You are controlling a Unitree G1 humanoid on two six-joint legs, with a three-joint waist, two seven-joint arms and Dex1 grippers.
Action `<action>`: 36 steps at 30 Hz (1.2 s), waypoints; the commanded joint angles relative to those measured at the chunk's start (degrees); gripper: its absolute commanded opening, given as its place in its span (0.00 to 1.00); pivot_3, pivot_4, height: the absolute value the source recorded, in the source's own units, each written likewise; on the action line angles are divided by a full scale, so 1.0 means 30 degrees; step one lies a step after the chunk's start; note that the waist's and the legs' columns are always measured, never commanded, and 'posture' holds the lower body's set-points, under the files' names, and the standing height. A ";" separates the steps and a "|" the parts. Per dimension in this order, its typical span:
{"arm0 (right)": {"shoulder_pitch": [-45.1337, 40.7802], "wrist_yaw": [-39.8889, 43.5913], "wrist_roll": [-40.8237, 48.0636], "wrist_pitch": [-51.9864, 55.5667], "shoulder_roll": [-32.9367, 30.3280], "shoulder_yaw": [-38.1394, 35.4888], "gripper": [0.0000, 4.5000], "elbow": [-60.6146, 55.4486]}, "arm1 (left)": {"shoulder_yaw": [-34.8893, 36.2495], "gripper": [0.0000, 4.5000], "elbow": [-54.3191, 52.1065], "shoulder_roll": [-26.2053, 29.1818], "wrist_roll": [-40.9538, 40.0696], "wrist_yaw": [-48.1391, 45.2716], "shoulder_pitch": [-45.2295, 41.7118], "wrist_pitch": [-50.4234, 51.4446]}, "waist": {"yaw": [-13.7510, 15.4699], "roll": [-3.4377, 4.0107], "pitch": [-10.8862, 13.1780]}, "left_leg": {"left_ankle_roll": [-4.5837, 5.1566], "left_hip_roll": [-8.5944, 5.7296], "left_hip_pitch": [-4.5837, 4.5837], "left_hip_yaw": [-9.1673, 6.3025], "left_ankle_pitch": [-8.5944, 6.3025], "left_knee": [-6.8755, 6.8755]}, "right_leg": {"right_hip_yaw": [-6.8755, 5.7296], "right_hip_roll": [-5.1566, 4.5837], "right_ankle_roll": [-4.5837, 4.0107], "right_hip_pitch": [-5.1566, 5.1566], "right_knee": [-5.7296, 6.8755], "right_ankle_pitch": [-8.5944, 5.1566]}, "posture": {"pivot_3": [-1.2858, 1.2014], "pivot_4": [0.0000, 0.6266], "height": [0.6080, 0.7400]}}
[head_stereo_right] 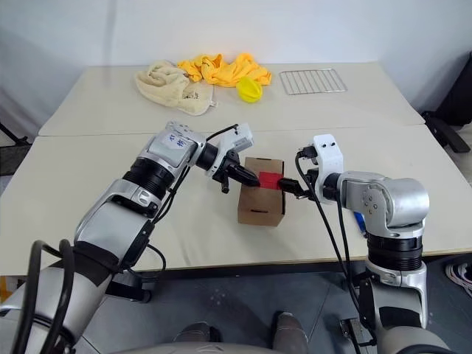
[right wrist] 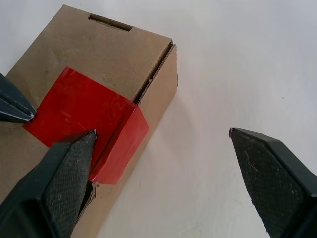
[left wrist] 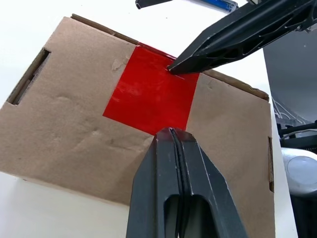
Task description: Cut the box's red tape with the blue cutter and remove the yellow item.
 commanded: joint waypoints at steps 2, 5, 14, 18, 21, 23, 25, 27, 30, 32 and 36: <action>0.0903 -0.1183 -0.1235 -0.0123 -0.0482 0.0238 0.99 0.1184 | -0.0366 0.00 -0.0102 -0.0085 0.0492 -0.0093 0.0300 0.0274 | 0.0008 -0.0005 -0.0009 | 0.0003 0.0002 0.0000 -0.0001 -0.0002 0.0017 | 0.0001 0.0000 -0.0004 0.0003 0.0008 0.0002 | 0.52 0.24 1.00; 0.1133 -0.1280 -0.1381 -0.0385 -0.0630 0.0169 0.99 0.1545 | -0.0371 0.00 -0.0256 -0.0030 0.0479 -0.0085 0.0395 0.0442 | 0.0016 -0.0023 -0.0031 | 0.0010 0.0005 -0.0006 -0.0008 -0.0006 0.0049 | 0.0001 -0.0001 -0.0006 0.0006 0.0022 0.0003 | 0.52 0.24 1.00; 0.2090 -0.0995 -0.1361 -0.1000 -0.1518 0.0883 0.99 0.1862 | -0.0283 0.00 -0.0942 0.0143 0.0389 0.0061 0.0729 0.1189 | 0.0187 -0.0165 -0.0163 | 0.0032 0.0006 -0.0020 -0.0048 -0.0018 0.0098 | 0.0003 -0.0002 -0.0017 0.0038 0.0030 0.0010 | 0.52 0.24 1.00; 0.2554 -0.0807 -0.1337 -0.1207 -0.1975 0.0943 0.99 0.1955 | -0.0239 0.00 -0.1184 0.0275 0.0359 0.0098 0.0886 0.1440 | 0.0396 -0.0183 -0.0228 | 0.0036 0.0006 -0.0020 -0.0048 -0.0020 0.0102 | 0.0003 -0.0002 -0.0020 0.0040 0.0025 0.0012 | 0.52 0.24 1.00; 0.2738 -0.0636 -0.1249 -0.1304 -0.2314 0.1056 0.99 0.1949 | -0.0215 0.00 -0.1262 0.0313 0.0369 0.0212 0.0960 0.1582 | 0.0553 -0.0190 -0.0285 | 0.0053 0.0003 -0.0022 -0.0053 -0.0030 0.0110 | 0.0005 -0.0002 -0.0024 0.0055 0.0008 0.0014 | 0.52 0.24 1.00; 0.2810 -0.0496 -0.1127 -0.1298 -0.2493 0.1098 0.99 0.1850 | -0.0200 0.00 -0.1312 0.0320 0.0356 0.0299 0.0998 0.1665 | 0.0592 -0.0192 -0.0305 | 0.0078 0.0001 -0.0036 -0.0069 -0.0043 0.0125 | 0.0005 -0.0001 -0.0026 0.0068 -0.0007 0.0015 | 0.52 0.24 1.00; 0.2928 -0.0096 -0.0846 -0.1379 -0.2764 0.1247 0.99 0.1477 | -0.0191 0.00 -0.1396 0.0325 0.0330 0.0344 0.1038 0.1751 | 0.0637 -0.0192 -0.0306 | 0.0096 -0.0004 -0.0051 -0.0079 -0.0054 0.0139 | 0.0005 -0.0001 -0.0027 0.0073 -0.0014 0.0016 | 0.52 0.24 1.00; 0.2981 0.0236 -0.0610 -0.1455 -0.2986 0.1350 0.99 0.1123 | -0.0173 0.00 -0.1425 0.0304 0.0323 0.0439 0.1073 0.1807 | 0.0649 -0.0191 -0.0306 | 0.0110 -0.0007 -0.0061 -0.0088 -0.0062 0.0142 | 0.0005 -0.0001 -0.0027 0.0074 -0.0028 0.0016 | 0.52 0.24 1.00; 0.2847 0.0769 -0.0180 -0.1314 -0.3230 0.1356 0.99 0.0448 | -0.0135 0.00 -0.1335 0.0206 0.0348 0.0704 0.1128 0.1783 | 0.0650 -0.0190 -0.0306 | 0.0116 -0.0009 -0.0075 -0.0087 -0.0066 0.0135 | 0.0001 -0.0001 -0.0026 0.0073 -0.0050 0.0015 | 0.52 0.24 1.00; 0.2744 0.0978 0.0041 -0.1091 -0.3308 0.1325 0.99 0.0058 | -0.0136 0.00 -0.1324 0.0148 0.0348 0.0816 0.1161 0.1773 | 0.0645 -0.0190 -0.0306 | 0.0119 -0.0010 -0.0088 -0.0087 -0.0069 0.0126 | -0.0005 0.0000 -0.0026 0.0069 -0.0070 0.0016 | 0.52 0.24 1.00; 0.2686 0.1190 0.0463 -0.0390 -0.3690 0.1402 0.99 -0.0999 | -0.0134 0.00 -0.1361 -0.0052 0.0301 0.1019 0.1228 0.1844 | 0.0628 -0.0189 -0.0306 | 0.0121 -0.0010 -0.0094 -0.0077 -0.0080 0.0108 | -0.0010 0.0001 -0.0025 0.0066 -0.0104 0.0016 | 0.52 0.24 1.00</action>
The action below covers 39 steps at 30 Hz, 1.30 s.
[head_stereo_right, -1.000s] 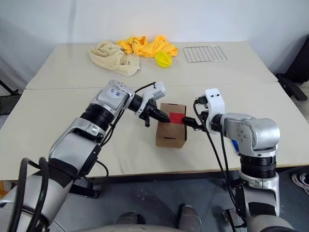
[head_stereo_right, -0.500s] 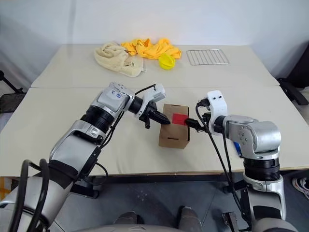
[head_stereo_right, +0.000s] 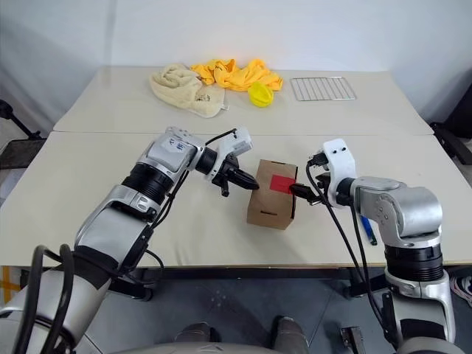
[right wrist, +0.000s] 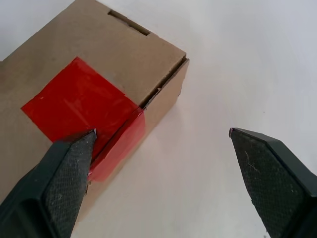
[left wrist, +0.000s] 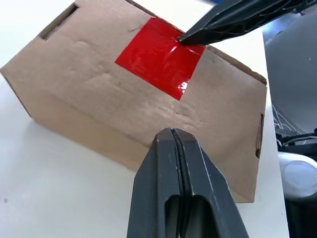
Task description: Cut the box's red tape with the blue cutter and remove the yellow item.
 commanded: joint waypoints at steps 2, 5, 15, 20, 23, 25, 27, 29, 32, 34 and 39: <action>0.0824 0.0114 0.0355 0.1973 -0.0804 0.0159 0.99 -0.0746 | -0.0212 0.00 0.0337 -0.0258 0.0423 0.0663 0.0377 0.0147 | -0.0002 0.0000 0.0000 | 0.0002 0.0000 -0.0003 0.0003 -0.0002 -0.0005 | -0.0002 0.0000 0.0000 0.0000 -0.0016 0.0000 | 0.52 0.24 1.00; 0.0842 0.0142 0.0698 0.2485 -0.0893 0.0022 0.99 -0.1421 | -0.0160 0.00 0.0451 -0.0461 0.0436 0.0865 0.0380 0.0082 | -0.0005 0.0000 0.0000 | 0.0007 0.0001 -0.0006 0.0003 -0.0005 -0.0006 | -0.0004 0.0000 0.0000 0.0000 -0.0024 0.0000 | 0.52 0.24 1.00; 0.1368 0.0197 0.1102 0.4076 -0.1238 -0.0196 0.99 -0.2926 | -0.0078 0.00 0.1146 -0.1026 0.0572 0.1449 0.0172 -0.0465 | -0.0003 0.0000 0.0000 | 0.0014 0.0000 -0.0004 0.0002 -0.0012 -0.0007 | -0.0004 0.0000 0.0000 0.0000 -0.0028 0.0000 | 0.52 0.24 1.00; 0.2042 0.0209 0.1130 0.3992 -0.1731 -0.0265 0.99 -0.2863 | -0.0047 0.00 0.1485 -0.1074 0.0636 0.1457 0.0071 -0.0719 | 0.0012 -0.0009 0.0001 | 0.0025 -0.0002 -0.0003 -0.0002 -0.0019 -0.0002 | -0.0003 -0.0001 -0.0001 0.0009 -0.0040 0.0000 | 0.52 0.24 1.00; 0.2388 0.0223 0.1086 0.3852 -0.1893 -0.0347 0.99 -0.2670 | -0.0038 0.00 0.1576 -0.1069 0.0660 0.1461 0.0043 -0.0774 | -0.0032 -0.0002 -0.0004 | 0.0026 0.0000 0.0003 0.0004 -0.0021 -0.0005 | 0.0000 0.0000 0.0000 0.0007 -0.0039 0.0000 | 0.52 0.24 1.00; 0.2662 0.0246 0.1049 0.3736 -0.2016 -0.0290 0.99 -0.2605 | -0.0037 0.00 0.1583 -0.1048 0.0663 0.1460 0.0056 -0.0780 | -0.0017 -0.0002 -0.0003 | 0.0026 0.0000 0.0000 -0.0001 -0.0021 -0.0007 | -0.0005 0.0000 0.0000 0.0007 -0.0040 0.0000 | 0.52 0.24 1.00; 0.2906 0.0249 0.1009 0.3559 -0.2104 -0.0218 0.99 -0.2504 | -0.0040 0.00 0.1560 -0.1026 0.0674 0.1457 0.0091 -0.0761 | -0.0019 -0.0002 -0.0003 | 0.0028 -0.0001 -0.0005 0.0002 -0.0022 -0.0005 | -0.0004 -0.0001 -0.0001 0.0008 -0.0054 0.0000 | 0.52 0.24 1.00; 0.3121 0.0201 0.0921 0.3364 -0.2158 -0.0094 0.99 -0.2334 | -0.0051 0.00 0.1518 -0.1016 0.0683 0.1454 0.0137 -0.0722 | -0.0017 -0.0003 -0.0003 | 0.0031 -0.0001 -0.0004 0.0005 -0.0024 -0.0005 | -0.0004 0.0000 0.0000 0.0008 -0.0060 0.0000 | 0.52 0.24 1.00; 0.3384 0.0049 0.0751 0.3143 -0.2181 0.0086 0.99 -0.2035 | -0.0066 0.00 0.1471 -0.1018 0.0687 0.1456 0.0185 -0.0679 | -0.0019 -0.0004 -0.0001 | 0.0031 -0.0001 -0.0006 0.0003 -0.0024 -0.0007 | -0.0005 0.0000 -0.0001 0.0008 -0.0063 0.0000 | 0.52 0.24 1.00; 0.3744 0.0021 0.0539 0.2710 -0.2297 0.0383 0.99 -0.1632 | -0.0059 0.00 0.1455 -0.1035 0.0696 0.1484 0.0208 -0.0641 | -0.0067 0.0011 0.0004 | 0.0032 -0.0003 -0.0016 0.0012 -0.0024 -0.0006 | -0.0002 -0.0001 0.0000 0.0003 -0.0069 0.0001 | 0.52 0.24 1.00; 0.5204 0.0688 -0.0403 0.0808 -0.4244 0.2434 0.99 -0.1399 | 0.0027 0.00 0.1391 -0.1065 0.0659 0.1603 0.0270 -0.0508 | -0.0027 0.0003 0.0002 | 0.0041 -0.0003 -0.0006 0.0007 -0.0030 -0.0002 | -0.0001 0.0000 0.0004 0.0019 -0.0090 0.0006 | 0.52 0.24 1.00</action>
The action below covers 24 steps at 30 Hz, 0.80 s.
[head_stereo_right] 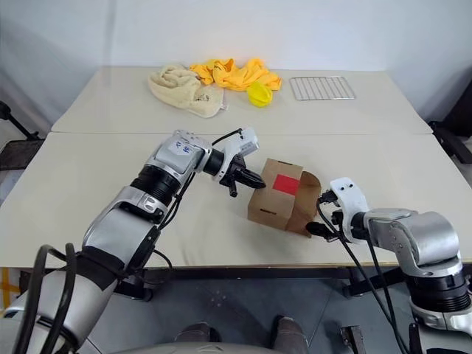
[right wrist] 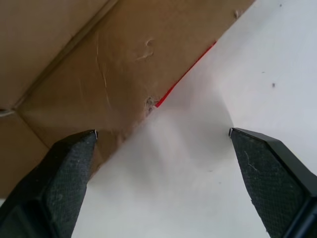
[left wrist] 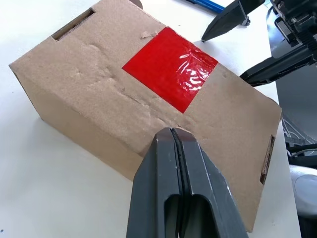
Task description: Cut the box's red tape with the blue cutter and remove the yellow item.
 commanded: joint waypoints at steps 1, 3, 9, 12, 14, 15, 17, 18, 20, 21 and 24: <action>0.0893 0.0315 -0.0757 -0.0634 -0.1121 0.0945 0.99 0.0535 | -0.0467 0.00 0.0479 -0.0115 0.0608 0.0381 0.0381 0.0376 | -0.0005 -0.0001 -0.0001 | 0.0007 0.0000 -0.0001 0.0004 -0.0005 0.0000 | 0.0001 -0.0001 0.0002 0.0006 -0.0014 0.0002 | 0.52 0.24 1.00; 0.0555 0.0614 -0.0263 -0.0660 -0.1005 0.0240 0.99 0.0577 | -0.0421 0.00 0.0535 -0.0137 0.0594 0.0438 0.0365 0.0361 | 0.0000 -0.0002 0.0000 | 0.0016 -0.0002 -0.0001 -0.0001 -0.0012 0.0001 | -0.0005 -0.0001 0.0005 0.0016 -0.0029 0.0005 | 0.52 0.24 1.00; -0.1198 0.0959 0.1251 0.0417 0.0825 -0.2919 0.99 0.2096 | -0.0301 0.00 0.0711 -0.0212 0.0618 0.0543 0.0300 0.0238 | -0.0029 0.0007 0.0005 | 0.0020 -0.0001 -0.0006 0.0011 -0.0015 0.0008 | -0.0003 0.0000 0.0027 0.0015 -0.0044 0.0033 | 0.52 0.24 1.00; -0.2164 0.1037 0.1700 0.1030 0.1645 -0.4277 0.99 0.3858 | -0.0269 0.00 0.0758 -0.0245 0.0620 0.0544 0.0279 0.0179 | -0.0015 0.0016 0.0010 | 0.0021 -0.0001 -0.0006 0.0011 -0.0014 0.0006 | -0.0003 0.0001 0.0031 0.0013 -0.0041 0.0036 | 0.52 0.24 1.00; -0.2678 0.1141 0.1999 0.1445 0.2048 -0.4970 0.99 0.4929 | -0.0276 0.00 0.0754 -0.0255 0.0631 0.0512 0.0281 0.0141 | -0.0003 0.0017 0.0010 | 0.0020 -0.0001 -0.0011 0.0014 -0.0014 0.0007 | -0.0002 0.0000 0.0032 0.0012 -0.0045 0.0037 | 0.52 0.24 1.00; -0.2866 0.1171 0.2121 0.1649 0.2220 -0.5219 0.99 0.5386 | -0.0274 0.00 0.0762 -0.0252 0.0634 0.0500 0.0277 0.0123 | -0.0002 0.0016 0.0010 | 0.0020 -0.0002 -0.0015 0.0014 -0.0014 0.0005 | -0.0002 0.0000 0.0033 0.0012 -0.0048 0.0037 | 0.52 0.24 1.00; -0.3118 0.1228 0.2239 0.1770 0.2518 -0.5512 0.99 0.6269 | -0.0264 0.00 0.0811 -0.0234 0.0640 0.0483 0.0241 0.0083 | -0.0018 0.0016 0.0009 | 0.0020 -0.0002 -0.0014 0.0016 -0.0014 0.0004 | -0.0003 0.0000 0.0035 0.0012 -0.0049 0.0038 | 0.52 0.24 1.00; -0.3219 0.1222 0.2225 0.1718 0.2695 -0.5613 0.99 0.6743 | -0.0263 0.00 0.0826 -0.0219 0.0644 0.0469 0.0227 0.0071 | -0.0024 0.0017 0.0009 | 0.0020 -0.0001 -0.0013 0.0018 -0.0014 0.0004 | -0.0002 0.0000 0.0035 0.0012 -0.0048 0.0038 | 0.52 0.24 1.00; -0.3458 0.1342 0.2200 0.1260 0.3111 -0.5676 0.99 0.7965 | -0.0296 0.00 0.0814 -0.0188 0.0672 0.0431 0.0218 0.0064 | -0.0074 0.0019 0.0007 | 0.0020 -0.0001 -0.0006 0.0021 -0.0014 0.0004 | 0.0002 0.0001 0.0037 0.0012 -0.0044 0.0039 | 0.52 0.24 1.00; -0.3614 0.1414 0.2182 0.1004 0.3295 -0.5677 0.99 0.8546 | -0.0310 0.00 0.0788 -0.0169 0.0675 0.0397 0.0224 0.0084 | -0.0085 0.0018 0.0007 | 0.0020 0.0000 -0.0001 0.0025 -0.0014 0.0005 | 0.0005 0.0001 0.0045 0.0013 -0.0043 0.0044 | 0.52 0.24 1.00; -0.4162 0.1697 0.2071 0.0170 0.3752 -0.5572 0.99 1.0165 | -0.0434 0.00 0.0539 -0.0037 0.0685 0.0136 0.0326 0.0205 | -0.0163 0.0020 0.0004 | 0.0019 0.0000 0.0014 0.0036 -0.0013 0.0006 | 0.0018 0.0003 0.0061 0.0014 -0.0040 0.0056 | 0.52 0.24 1.00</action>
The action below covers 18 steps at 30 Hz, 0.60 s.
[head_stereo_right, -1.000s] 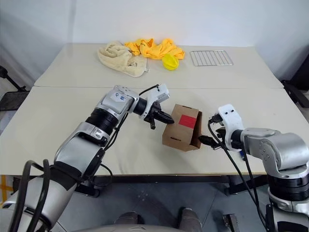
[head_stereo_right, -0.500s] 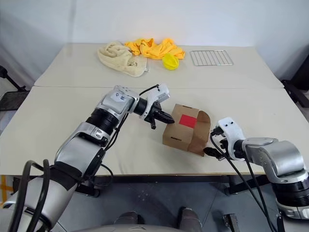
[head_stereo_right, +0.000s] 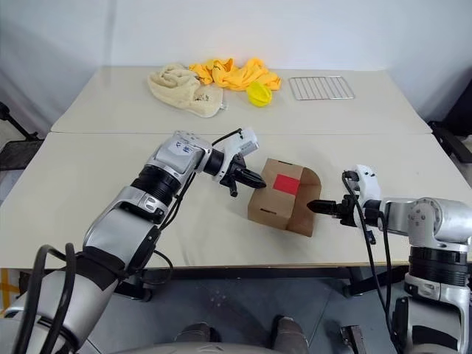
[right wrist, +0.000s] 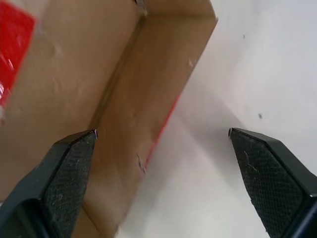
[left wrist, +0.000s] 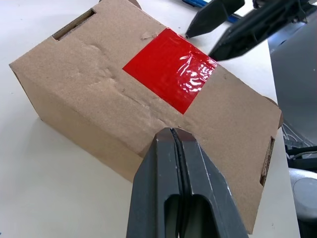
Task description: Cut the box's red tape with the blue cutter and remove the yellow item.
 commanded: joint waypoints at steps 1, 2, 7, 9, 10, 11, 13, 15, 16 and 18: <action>-0.0437 0.0372 -0.0004 -0.0974 0.0595 0.0139 0.99 0.1785 | -0.0715 0.00 0.0212 -0.0060 0.0694 0.0046 0.0365 0.0293 | -0.0048 -0.0002 -0.0002 | -0.0001 0.0001 0.0001 0.0000 0.0000 0.0000 | 0.0001 0.0001 0.0001 0.0000 0.0002 0.0001 | 0.52 0.24 1.00; -0.0752 0.0632 -0.0155 -0.1471 0.0686 0.0379 0.99 0.2668 | -0.0810 0.00 0.0098 -0.0011 0.0723 -0.0053 0.0409 0.0354 | -0.0067 0.0000 -0.0002 | -0.0001 0.0002 0.0004 0.0000 0.0001 0.0000 | 0.0003 0.0002 0.0002 0.0000 0.0005 0.0003 | 0.52 0.24 1.00; -0.1932 0.1886 -0.0777 -0.3330 0.0831 0.1560 0.99 0.5855 | -0.1139 0.00 -0.0402 0.0195 0.0766 -0.0359 0.0577 0.0621 | -0.0390 0.0000 -0.0003 | -0.0006 0.0002 0.0008 0.0007 0.0003 -0.0003 | 0.0008 0.0003 0.0008 0.0001 0.0007 0.0006 | 0.52 0.24 1.00; -0.2575 0.2787 -0.0975 -0.3939 0.0871 0.2205 0.99 0.7166 | -0.1232 0.00 -0.0501 0.0252 0.0772 -0.0432 0.0531 0.0711 | -0.0481 -0.0001 -0.0005 | -0.0006 0.0002 0.0011 0.0013 0.0004 -0.0003 | 0.0010 0.0003 0.0012 0.0001 0.0006 0.0008 | 0.52 0.24 1.00; -0.2810 0.3382 -0.0954 -0.4063 0.0948 0.2599 0.99 0.7510 | -0.1280 0.00 -0.0618 0.0350 0.0770 -0.0495 0.0547 0.0758 | -0.0515 0.0001 -0.0006 | -0.0009 0.0003 0.0023 0.0020 0.0005 -0.0003 | 0.0016 0.0004 0.0014 0.0004 0.0008 0.0009 | 0.52 0.24 1.00; -0.3016 0.3964 -0.0957 -0.4116 0.1004 0.3028 0.99 0.7793 | -0.1304 0.00 -0.0610 0.0381 0.0771 -0.0492 0.0498 0.0775 | -0.0543 0.0001 -0.0007 | -0.0009 0.0003 0.0027 0.0024 0.0005 -0.0005 | 0.0021 0.0004 0.0016 0.0004 0.0008 0.0010 | 0.52 0.24 1.00; -0.3157 0.4942 -0.0950 -0.4076 0.1027 0.3774 0.99 0.7941 | -0.1366 0.00 -0.0744 0.0468 0.0748 -0.0529 0.0511 0.0863 | -0.0623 0.0004 -0.0008 | -0.0014 0.0007 0.0032 0.0025 0.0008 -0.0010 | 0.0022 0.0008 0.0018 0.0004 0.0013 0.0011 | 0.52 0.24 1.00; -0.3051 0.5652 -0.1051 -0.3889 0.0961 0.4491 0.99 0.7789 | -0.1442 0.00 -0.0955 0.0527 0.0723 -0.0562 0.0580 0.0959 | -0.0700 0.0005 -0.0009 | -0.0021 0.0008 0.0032 0.0020 0.0011 -0.0020 | 0.0021 0.0012 0.0019 0.0003 0.0011 0.0011 | 0.52 0.24 1.00; -0.2957 0.6014 -0.1085 -0.3814 0.0962 0.4886 0.99 0.7639 | -0.1464 0.00 -0.1037 0.0521 0.0712 -0.0550 0.0593 0.1016 | -0.0720 0.0005 -0.0009 | -0.0023 0.0009 0.0032 0.0020 0.0012 -0.0025 | 0.0020 0.0012 0.0019 0.0003 0.0009 0.0010 | 0.52 0.24 1.00; -0.2847 0.6467 -0.1216 -0.3767 0.1018 0.5485 0.99 0.7456 | -0.1496 0.00 -0.1213 0.0528 0.0690 -0.0550 0.0630 0.1123 | -0.0758 0.0007 -0.0010 | -0.0025 0.0009 0.0032 0.0021 0.0013 -0.0028 | 0.0015 0.0012 0.0020 0.0003 0.0004 0.0010 | 0.52 0.24 1.00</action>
